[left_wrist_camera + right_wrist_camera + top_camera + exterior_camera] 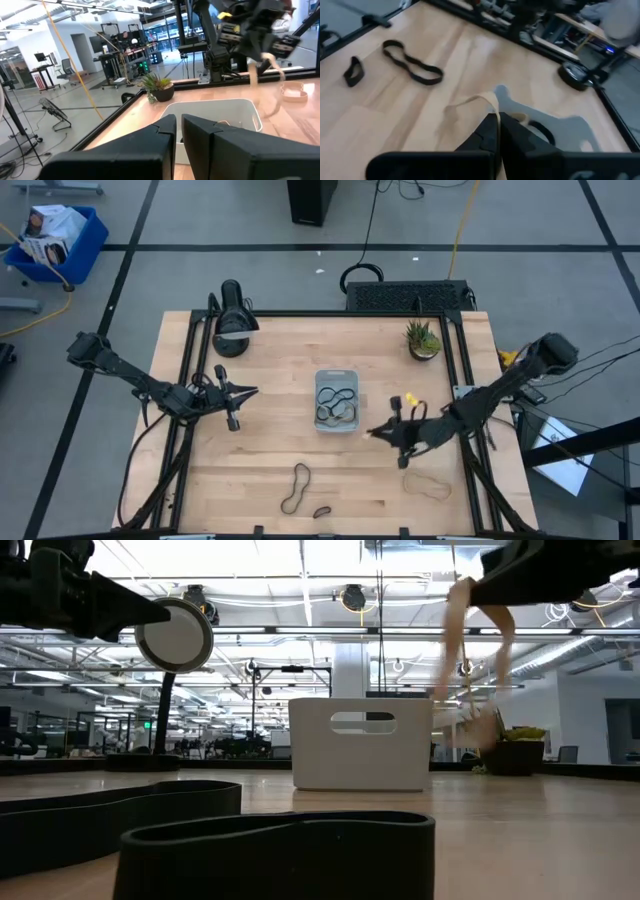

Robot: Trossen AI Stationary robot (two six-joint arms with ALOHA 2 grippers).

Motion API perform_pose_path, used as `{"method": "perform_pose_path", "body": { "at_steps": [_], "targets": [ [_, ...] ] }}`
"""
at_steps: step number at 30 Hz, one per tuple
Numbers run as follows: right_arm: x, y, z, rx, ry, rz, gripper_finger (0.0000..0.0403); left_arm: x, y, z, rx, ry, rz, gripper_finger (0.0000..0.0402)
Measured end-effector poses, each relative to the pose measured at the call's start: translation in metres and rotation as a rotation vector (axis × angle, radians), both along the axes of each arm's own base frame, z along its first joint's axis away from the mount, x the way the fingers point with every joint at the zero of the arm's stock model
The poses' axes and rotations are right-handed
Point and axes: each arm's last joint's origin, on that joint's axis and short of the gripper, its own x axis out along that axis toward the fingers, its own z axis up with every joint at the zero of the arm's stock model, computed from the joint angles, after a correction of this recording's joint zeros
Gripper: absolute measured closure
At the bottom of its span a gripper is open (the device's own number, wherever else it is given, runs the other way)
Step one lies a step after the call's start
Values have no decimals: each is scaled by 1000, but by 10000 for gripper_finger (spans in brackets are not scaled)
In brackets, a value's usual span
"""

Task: Pick and place rubber bands into bin
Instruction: Put the brown rubber band into the gray container

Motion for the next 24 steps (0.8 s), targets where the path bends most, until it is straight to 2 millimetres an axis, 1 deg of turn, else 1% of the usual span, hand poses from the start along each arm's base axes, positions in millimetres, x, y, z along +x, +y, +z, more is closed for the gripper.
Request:
{"method": "perform_pose_path", "body": {
  "at_steps": [2,4,9,12,15,20,22,24],
  "targets": [
    [-12,-9,-3,28,-16,-14,402,0,0,-1,3,6,0,366],
    [-25,-17,-11,51,-24,-20,402,0,0,-2,7,15,0,366],
    [-51,-34,-37,116,-95,-97,402,0,0,-2,-9,14,-1,366],
    [-61,-41,-50,154,-144,-108,402,0,0,-2,-9,14,-1,366],
    [-68,-46,-58,171,-177,-128,402,0,0,-2,-6,14,-1,366],
    [-70,-48,-59,168,-191,-154,402,0,0,-2,-6,14,-1,366],
    [-70,-47,-55,181,-222,-151,402,0,0,-2,-6,14,-1,366],
    [-68,-47,-48,190,-283,-142,402,0,0,-2,-6,14,-1,366]
  ]
}}
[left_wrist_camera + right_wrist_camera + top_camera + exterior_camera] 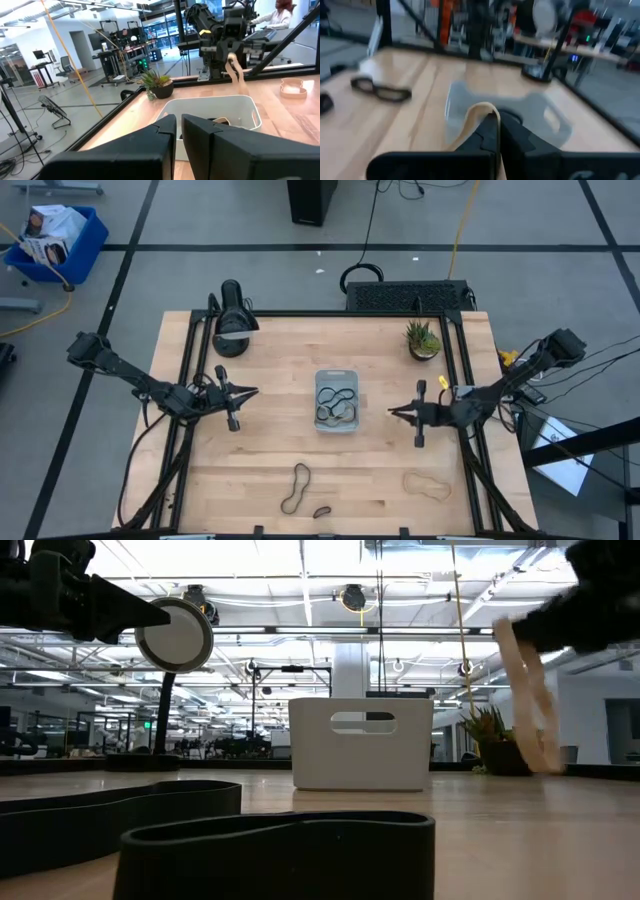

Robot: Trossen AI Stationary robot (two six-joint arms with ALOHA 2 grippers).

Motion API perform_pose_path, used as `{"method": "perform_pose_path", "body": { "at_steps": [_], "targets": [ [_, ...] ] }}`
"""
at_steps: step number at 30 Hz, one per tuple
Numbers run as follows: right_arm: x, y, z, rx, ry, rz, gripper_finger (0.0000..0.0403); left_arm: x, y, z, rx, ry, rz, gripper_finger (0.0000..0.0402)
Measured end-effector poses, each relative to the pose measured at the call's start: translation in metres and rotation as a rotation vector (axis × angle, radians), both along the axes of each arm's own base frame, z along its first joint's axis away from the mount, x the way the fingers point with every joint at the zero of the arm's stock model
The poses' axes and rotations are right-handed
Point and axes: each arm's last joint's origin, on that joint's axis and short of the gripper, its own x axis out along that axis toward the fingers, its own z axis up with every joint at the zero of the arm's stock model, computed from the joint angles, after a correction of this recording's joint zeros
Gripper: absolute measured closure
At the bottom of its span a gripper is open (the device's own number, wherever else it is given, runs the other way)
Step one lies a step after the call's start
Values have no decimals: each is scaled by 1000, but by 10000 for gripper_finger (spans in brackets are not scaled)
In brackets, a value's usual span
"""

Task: Pick and place rubber bands into bin
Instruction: Put the brown rubber band into the gray container

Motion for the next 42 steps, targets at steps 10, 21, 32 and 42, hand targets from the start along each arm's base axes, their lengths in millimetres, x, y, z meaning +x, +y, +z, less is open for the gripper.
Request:
{"method": "perform_pose_path", "body": {
  "at_steps": [10,21,32,42],
  "targets": [
    [27,11,75,-158,-169,1,403,0,0,0,2,0,0,366],
    [95,-10,106,-155,-92,76,403,0,0,0,1,0,1,366],
    [140,-46,60,-88,51,-7,403,0,0,0,0,0,1,366],
    [150,-54,40,-51,106,-42,393,0,0,0,0,0,1,366]
  ]
}}
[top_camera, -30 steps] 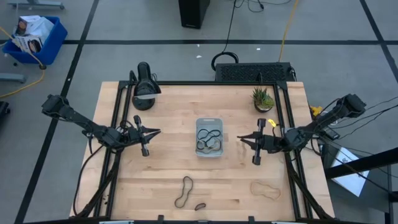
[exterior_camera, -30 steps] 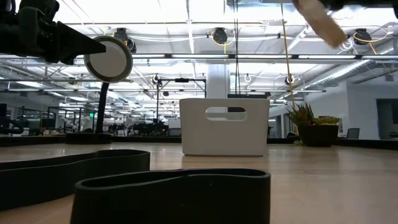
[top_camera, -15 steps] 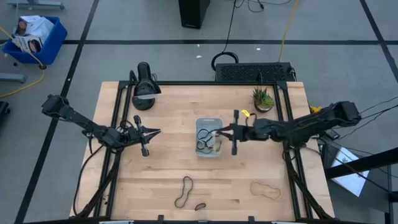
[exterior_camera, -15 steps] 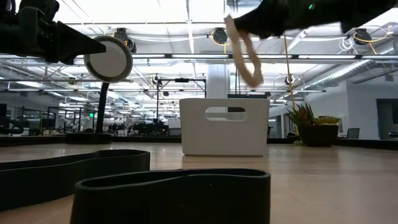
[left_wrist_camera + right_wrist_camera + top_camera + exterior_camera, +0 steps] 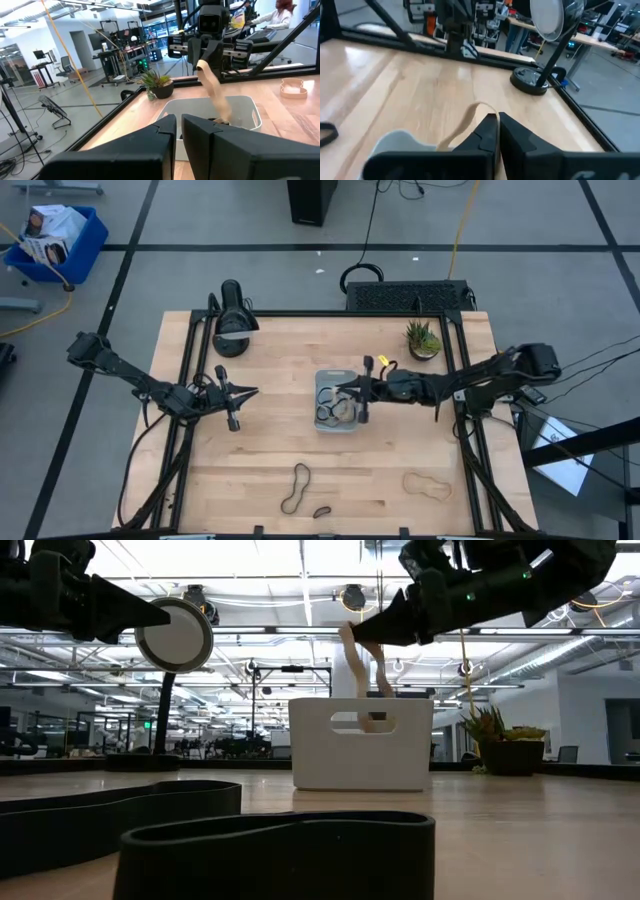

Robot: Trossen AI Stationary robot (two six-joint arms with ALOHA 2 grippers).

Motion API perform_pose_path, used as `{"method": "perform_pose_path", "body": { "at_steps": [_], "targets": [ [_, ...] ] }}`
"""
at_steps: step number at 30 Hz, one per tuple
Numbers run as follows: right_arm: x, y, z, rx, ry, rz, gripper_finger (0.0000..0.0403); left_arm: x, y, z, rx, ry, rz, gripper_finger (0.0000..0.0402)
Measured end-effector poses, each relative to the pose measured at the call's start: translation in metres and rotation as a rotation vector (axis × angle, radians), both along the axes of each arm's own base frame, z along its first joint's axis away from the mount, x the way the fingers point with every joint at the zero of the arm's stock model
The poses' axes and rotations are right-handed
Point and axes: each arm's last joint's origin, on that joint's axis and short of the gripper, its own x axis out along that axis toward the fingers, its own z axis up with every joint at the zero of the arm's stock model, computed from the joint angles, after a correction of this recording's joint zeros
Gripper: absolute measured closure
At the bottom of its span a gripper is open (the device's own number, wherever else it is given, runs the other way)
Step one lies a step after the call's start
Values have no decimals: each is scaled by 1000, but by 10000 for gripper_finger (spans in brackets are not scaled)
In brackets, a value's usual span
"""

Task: Pick and place rubber bands into bin
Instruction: Put the brown rubber band into the gray container, then put the black rubber band into the gray container

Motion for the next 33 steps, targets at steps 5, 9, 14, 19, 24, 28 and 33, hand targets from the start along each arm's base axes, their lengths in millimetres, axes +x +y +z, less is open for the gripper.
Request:
{"method": "perform_pose_path", "body": {
  "at_steps": [5,9,14,19,24,28,33],
  "targets": [
    [1,2,-1,69,-9,-8,326,0,0,0,0,0,0,366],
    [1,2,-1,96,-11,-19,254,0,0,0,0,0,0,366],
    [0,2,-2,120,-6,-25,205,0,0,0,0,0,0,366],
    [-2,-1,-9,175,57,-54,200,0,0,0,1,0,0,366],
    [2,-4,0,195,286,-103,206,0,0,0,1,0,0,366],
    [12,-4,29,180,386,-110,202,0,0,0,13,4,1,366],
    [17,-2,55,115,437,-136,198,0,0,0,12,4,1,366]
  ]
}}
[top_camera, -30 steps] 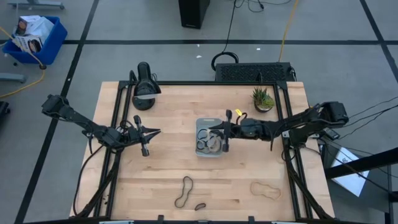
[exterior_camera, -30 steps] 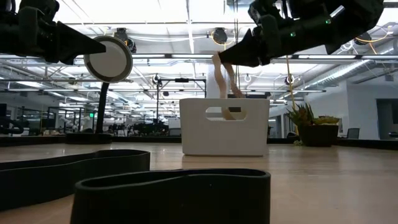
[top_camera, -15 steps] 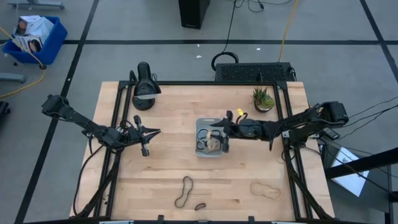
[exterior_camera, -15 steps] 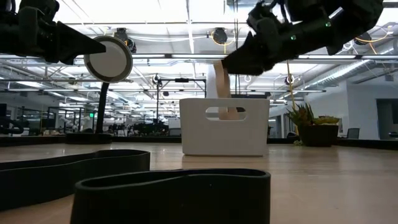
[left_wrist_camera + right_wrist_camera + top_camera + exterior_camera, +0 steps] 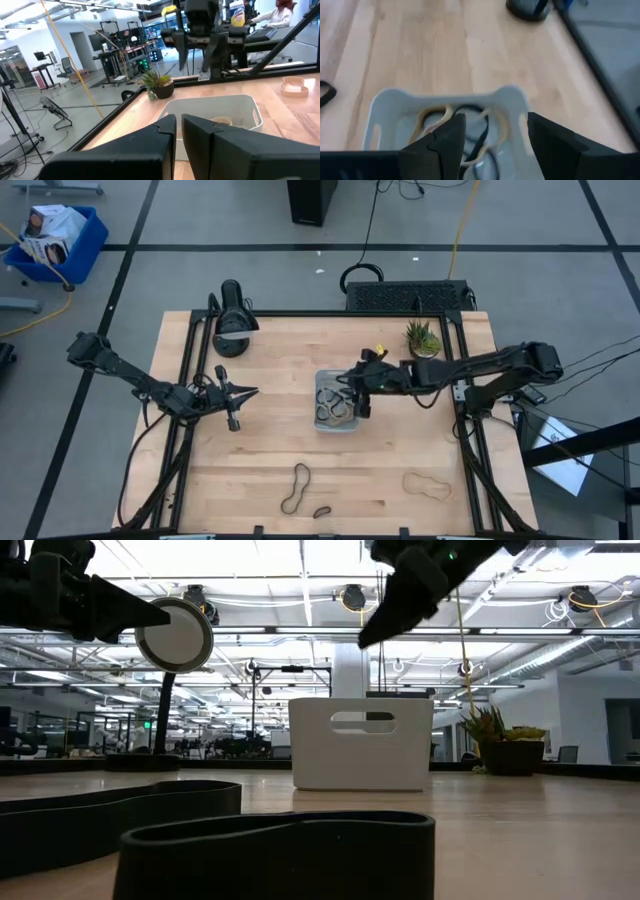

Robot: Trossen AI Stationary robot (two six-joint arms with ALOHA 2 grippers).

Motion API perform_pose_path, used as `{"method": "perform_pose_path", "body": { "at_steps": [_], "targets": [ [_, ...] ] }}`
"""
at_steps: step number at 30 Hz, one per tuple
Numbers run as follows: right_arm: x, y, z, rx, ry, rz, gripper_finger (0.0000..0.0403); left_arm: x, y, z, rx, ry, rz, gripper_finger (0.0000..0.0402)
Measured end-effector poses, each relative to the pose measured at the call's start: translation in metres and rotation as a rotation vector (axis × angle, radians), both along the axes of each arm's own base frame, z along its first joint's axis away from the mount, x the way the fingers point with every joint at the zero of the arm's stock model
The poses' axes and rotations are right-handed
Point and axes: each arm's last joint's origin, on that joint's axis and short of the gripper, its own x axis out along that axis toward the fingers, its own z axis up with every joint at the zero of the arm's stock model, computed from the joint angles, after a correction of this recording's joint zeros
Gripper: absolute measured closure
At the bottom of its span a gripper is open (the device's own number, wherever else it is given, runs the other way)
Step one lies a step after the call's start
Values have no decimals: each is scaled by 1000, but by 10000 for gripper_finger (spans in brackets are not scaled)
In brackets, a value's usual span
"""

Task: Pick and place rubber bands into bin
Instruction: Put the black rubber band into the gray container

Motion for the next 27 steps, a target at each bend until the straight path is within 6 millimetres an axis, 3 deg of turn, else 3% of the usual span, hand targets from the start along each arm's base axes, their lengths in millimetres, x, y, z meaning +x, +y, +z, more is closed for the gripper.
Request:
{"method": "perform_pose_path", "body": {
  "at_steps": [6,12,14,21,27],
  "targets": [
    [5,15,7,-65,-88,110,232,0,0,-1,-14,2,-1,366],
    [-4,21,7,-40,-240,274,362,0,0,-4,-7,31,-2,366],
    [-16,13,10,-33,-301,262,391,0,0,-4,-6,33,-2,366],
    [-77,-4,10,17,-470,234,401,0,0,-4,-10,33,-2,366],
    [-128,-6,-10,14,-575,169,402,0,0,-4,-7,33,-1,366]
  ]
}}
